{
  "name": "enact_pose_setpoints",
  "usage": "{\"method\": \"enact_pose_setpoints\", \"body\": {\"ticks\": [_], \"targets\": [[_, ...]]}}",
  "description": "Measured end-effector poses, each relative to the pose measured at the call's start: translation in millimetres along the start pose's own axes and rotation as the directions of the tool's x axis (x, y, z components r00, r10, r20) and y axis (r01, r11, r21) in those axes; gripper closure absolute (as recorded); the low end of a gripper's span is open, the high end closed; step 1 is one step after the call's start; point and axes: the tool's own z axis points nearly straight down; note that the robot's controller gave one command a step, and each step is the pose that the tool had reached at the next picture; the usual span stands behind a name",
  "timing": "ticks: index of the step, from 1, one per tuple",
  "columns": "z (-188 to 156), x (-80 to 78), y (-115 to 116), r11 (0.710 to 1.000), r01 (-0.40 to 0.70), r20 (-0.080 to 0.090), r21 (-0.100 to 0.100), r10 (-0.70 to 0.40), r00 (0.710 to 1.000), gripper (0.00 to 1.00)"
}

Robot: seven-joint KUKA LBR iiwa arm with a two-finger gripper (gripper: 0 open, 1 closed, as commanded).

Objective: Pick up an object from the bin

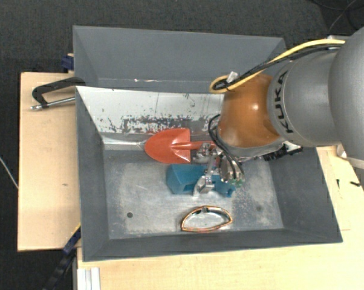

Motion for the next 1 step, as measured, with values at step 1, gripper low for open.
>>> {"method": "enact_pose_setpoints", "body": {"ticks": [1], "targets": [[-3.1, 0.4, 0.1, 1.0, 0.0, -0.001, 0.001, 0.0, 1.0, 1.0]]}}
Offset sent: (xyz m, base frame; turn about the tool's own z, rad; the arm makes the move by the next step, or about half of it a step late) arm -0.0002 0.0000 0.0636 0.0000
